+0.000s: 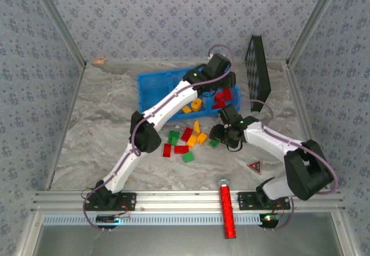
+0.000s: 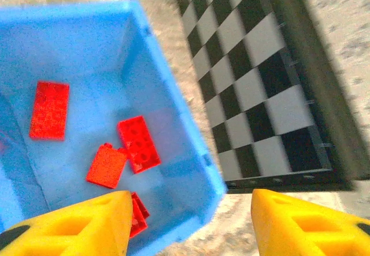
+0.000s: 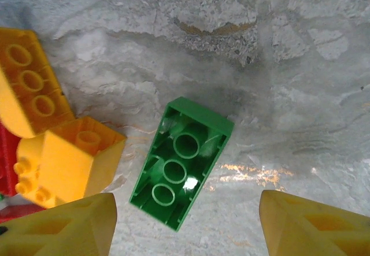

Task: Sort the legos into containers by color
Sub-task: Pick up the lego from the center of the table.

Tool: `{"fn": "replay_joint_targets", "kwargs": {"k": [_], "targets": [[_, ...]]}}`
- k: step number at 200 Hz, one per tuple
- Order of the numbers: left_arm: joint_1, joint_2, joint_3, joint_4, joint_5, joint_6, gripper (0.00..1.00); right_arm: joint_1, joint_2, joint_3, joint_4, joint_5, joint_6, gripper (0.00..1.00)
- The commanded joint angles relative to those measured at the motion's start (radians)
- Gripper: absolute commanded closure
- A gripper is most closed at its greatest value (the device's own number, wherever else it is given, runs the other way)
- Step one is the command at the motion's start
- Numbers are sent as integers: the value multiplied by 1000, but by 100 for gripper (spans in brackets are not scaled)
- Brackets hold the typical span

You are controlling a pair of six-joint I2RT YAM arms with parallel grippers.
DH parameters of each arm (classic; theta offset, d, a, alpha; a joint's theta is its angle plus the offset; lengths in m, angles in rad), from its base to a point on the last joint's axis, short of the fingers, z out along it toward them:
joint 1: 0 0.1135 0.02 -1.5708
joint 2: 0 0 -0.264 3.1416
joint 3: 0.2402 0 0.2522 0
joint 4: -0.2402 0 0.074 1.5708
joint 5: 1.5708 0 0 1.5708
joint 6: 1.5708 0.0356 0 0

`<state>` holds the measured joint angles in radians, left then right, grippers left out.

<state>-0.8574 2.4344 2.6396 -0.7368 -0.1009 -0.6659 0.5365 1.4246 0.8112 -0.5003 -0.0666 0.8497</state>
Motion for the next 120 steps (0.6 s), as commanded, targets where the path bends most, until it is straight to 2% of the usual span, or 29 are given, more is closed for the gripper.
{"fn": "replay_joint_targets", "kwargs": {"k": [1,20,47,90,120], "targets": [[3,-120,21,-43,-16,95,41,27,55,43,-17,47,40,33],[3,-192,-43,-38,-69,145,39,50,108,71,-22,59,43,33],[10,-319,-191,-6,-139,200,38,75,177,105,-20,68,52,41],[53,-604,-601,138,-214,219,36,99,244,139,-40,87,54,57],[107,-806,-878,123,-237,178,35,116,249,131,-60,99,54,66]]}}
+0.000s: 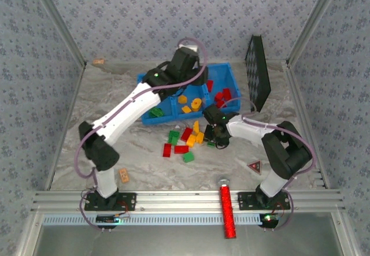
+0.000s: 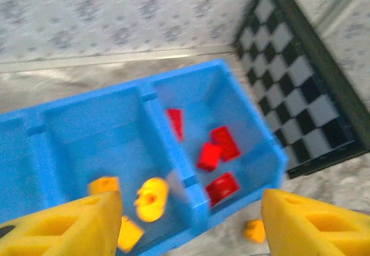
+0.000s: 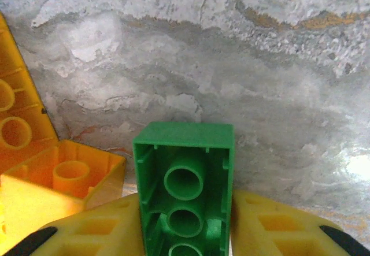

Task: Sort the legos into containers by color
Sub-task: Pick up the lego from the center of the table, then place the lego in the container.

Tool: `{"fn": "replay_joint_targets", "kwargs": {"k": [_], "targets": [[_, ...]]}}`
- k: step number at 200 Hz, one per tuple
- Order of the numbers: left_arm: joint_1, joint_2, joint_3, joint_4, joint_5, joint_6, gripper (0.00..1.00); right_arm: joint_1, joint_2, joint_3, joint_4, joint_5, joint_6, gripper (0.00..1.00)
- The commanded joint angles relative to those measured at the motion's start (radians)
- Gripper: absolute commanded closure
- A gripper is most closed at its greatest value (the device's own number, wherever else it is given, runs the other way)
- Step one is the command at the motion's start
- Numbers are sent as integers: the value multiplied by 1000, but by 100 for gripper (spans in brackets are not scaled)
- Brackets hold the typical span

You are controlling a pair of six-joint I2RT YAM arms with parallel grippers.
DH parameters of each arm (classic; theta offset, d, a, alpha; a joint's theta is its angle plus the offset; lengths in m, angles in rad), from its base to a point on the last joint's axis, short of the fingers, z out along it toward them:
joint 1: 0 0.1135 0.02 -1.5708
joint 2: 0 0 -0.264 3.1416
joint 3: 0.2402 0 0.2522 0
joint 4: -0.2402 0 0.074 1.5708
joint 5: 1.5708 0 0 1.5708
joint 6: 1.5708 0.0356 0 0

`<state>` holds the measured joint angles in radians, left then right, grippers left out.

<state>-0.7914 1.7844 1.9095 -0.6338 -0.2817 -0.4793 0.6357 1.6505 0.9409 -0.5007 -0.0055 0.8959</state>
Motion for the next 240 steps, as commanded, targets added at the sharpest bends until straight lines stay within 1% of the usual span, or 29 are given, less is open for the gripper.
{"fn": "replay_joint_targets", "kwargs": {"k": [1,20,39,48,68,87,92,102,108,135,161,187,207,240], "targets": [[43,-163,-157,18,-58,-11,35,17,23,2,-62,38,8,66],[62,-291,-333,-6,-58,-44,34,39,-10,2,-96,63,-5,69],[75,-406,-487,-39,-68,-77,34,59,-63,22,-190,94,-34,71],[82,-453,-550,-90,-71,-96,33,69,-94,45,-235,115,-52,71],[88,-561,-673,-150,-71,-148,32,85,-151,131,-330,165,-110,71],[90,-664,-774,-210,-107,-211,31,96,-165,241,-337,177,-199,72],[92,-689,-799,-226,-112,-228,31,98,-155,302,-341,181,-222,72],[92,-739,-843,-254,-116,-268,31,99,-123,392,-351,188,-259,72],[93,-767,-868,-267,-109,-290,31,100,-100,450,-353,189,-316,72],[92,-876,-977,-307,-24,-383,31,115,55,711,-361,222,-475,73],[89,-917,-1032,-363,38,-460,31,166,193,901,-280,254,-648,73],[75,-962,-1071,-397,81,-539,31,192,394,1144,-331,262,-740,74],[69,-1014,-1118,-405,121,-598,31,219,499,1229,-310,261,-802,73],[59,-1081,-1169,-451,144,-656,31,243,635,1328,-302,252,-872,74]]}}
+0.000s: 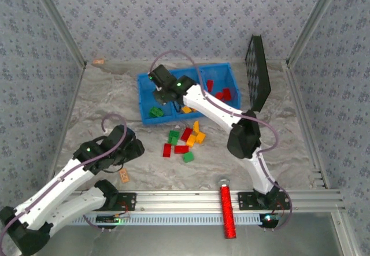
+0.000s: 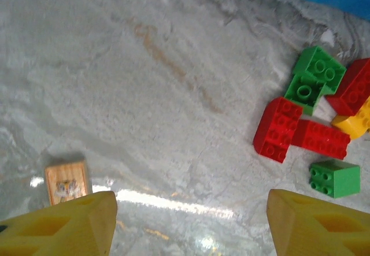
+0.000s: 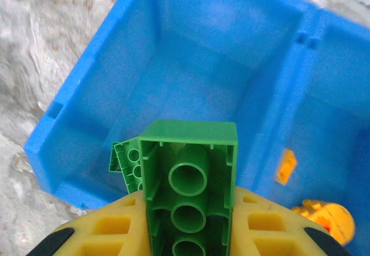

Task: Sort the legos into containers by color
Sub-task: Place the lego in the container.

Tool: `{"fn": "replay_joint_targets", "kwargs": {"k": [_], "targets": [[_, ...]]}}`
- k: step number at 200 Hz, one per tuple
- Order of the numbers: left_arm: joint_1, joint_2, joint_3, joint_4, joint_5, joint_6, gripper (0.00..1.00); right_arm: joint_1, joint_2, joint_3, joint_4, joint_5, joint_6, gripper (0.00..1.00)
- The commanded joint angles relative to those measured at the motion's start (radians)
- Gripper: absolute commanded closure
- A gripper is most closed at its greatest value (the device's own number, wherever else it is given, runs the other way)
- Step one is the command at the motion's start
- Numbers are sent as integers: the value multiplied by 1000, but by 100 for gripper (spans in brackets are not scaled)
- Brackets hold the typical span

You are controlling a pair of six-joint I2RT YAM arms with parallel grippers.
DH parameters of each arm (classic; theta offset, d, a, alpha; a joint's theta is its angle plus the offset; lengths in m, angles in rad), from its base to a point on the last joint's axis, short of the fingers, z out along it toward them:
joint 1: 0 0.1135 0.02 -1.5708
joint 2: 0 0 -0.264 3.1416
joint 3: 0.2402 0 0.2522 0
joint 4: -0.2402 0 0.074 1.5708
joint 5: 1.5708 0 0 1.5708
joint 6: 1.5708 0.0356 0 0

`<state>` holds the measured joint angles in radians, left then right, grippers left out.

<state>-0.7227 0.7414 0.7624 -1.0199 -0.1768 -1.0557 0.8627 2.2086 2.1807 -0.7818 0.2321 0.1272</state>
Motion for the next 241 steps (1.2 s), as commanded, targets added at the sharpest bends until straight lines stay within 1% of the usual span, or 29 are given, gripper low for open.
{"fn": "replay_joint_targets", "kwargs": {"k": [1,31,61,75,112,138,161,191,218,241], "targets": [[-9,-40,-23,-65,41,-81,31,16,78,91,-20,14,-105,74],[-32,-79,-69,-65,70,-132,31,22,156,134,-7,-3,-139,71],[-74,-76,-86,-51,68,-174,31,14,235,196,-35,-8,-149,64],[-95,-64,-88,-43,61,-188,31,12,251,194,-21,-21,-148,59],[-134,-26,-74,-19,52,-205,31,2,285,213,-18,-44,-148,55],[-169,5,-57,4,41,-228,31,-3,274,212,-23,-45,-152,53],[-221,62,-32,46,30,-262,31,-4,235,209,-31,-39,-158,52],[-316,214,30,122,-3,-295,30,-13,134,171,-38,-22,-167,49],[-376,362,101,230,-12,-296,28,-27,-3,80,-38,-11,-157,44],[-400,483,165,269,5,-290,27,-57,-145,-48,-30,-34,-137,37]]}}
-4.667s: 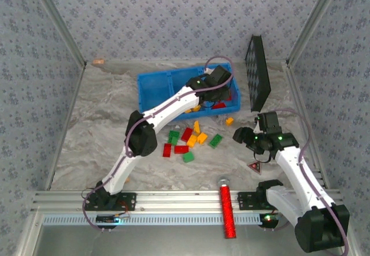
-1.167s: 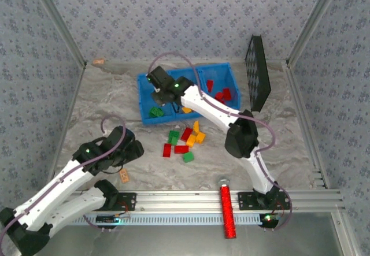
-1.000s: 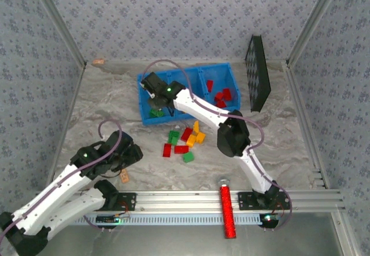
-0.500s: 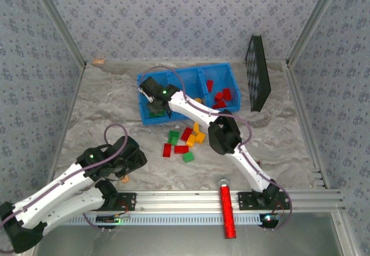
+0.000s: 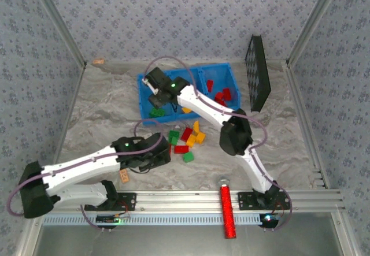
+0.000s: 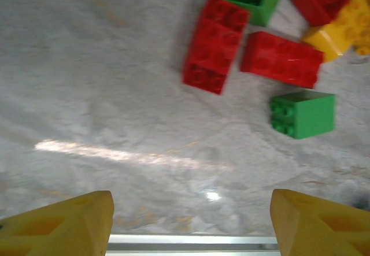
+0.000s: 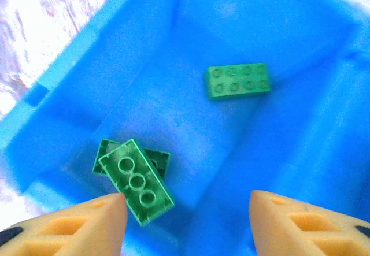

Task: Sort the legos into containers by color
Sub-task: Place the lego in the container, then pick up the lego from the middle-left of the table.

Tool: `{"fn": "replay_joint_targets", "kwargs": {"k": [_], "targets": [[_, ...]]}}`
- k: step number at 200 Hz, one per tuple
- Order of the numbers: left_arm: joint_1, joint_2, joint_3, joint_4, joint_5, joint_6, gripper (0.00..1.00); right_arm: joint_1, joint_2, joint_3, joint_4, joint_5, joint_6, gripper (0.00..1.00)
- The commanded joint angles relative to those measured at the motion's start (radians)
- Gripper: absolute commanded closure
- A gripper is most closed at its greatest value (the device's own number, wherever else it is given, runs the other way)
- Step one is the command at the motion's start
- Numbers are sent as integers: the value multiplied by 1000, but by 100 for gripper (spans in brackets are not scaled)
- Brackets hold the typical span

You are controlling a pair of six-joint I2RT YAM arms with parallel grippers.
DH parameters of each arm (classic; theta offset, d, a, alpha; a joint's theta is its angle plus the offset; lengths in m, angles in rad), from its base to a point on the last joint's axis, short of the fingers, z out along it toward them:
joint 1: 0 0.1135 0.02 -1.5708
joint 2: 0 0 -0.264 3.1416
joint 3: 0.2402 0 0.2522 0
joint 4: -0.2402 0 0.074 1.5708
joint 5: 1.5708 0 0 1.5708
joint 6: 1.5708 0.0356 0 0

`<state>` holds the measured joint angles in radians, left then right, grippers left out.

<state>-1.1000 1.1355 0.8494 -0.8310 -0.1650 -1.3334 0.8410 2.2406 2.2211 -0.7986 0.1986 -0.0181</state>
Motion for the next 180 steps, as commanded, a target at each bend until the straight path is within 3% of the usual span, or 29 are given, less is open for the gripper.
{"fn": "replay_joint_targets", "kwargs": {"k": [1,56,112,152,180], "targets": [[-25,92,81,82,-6,-12,27,-39,-184,-94,-13,-1,10,36],[-40,260,181,112,40,-14,25,-217,-521,-452,-26,-50,109,17],[-39,393,265,102,80,-35,23,-479,-795,-790,5,-175,225,16],[-33,480,310,120,106,-39,23,-644,-877,-963,75,-295,311,12],[-23,535,335,133,133,-42,23,-700,-876,-1009,88,-326,321,8]]}}
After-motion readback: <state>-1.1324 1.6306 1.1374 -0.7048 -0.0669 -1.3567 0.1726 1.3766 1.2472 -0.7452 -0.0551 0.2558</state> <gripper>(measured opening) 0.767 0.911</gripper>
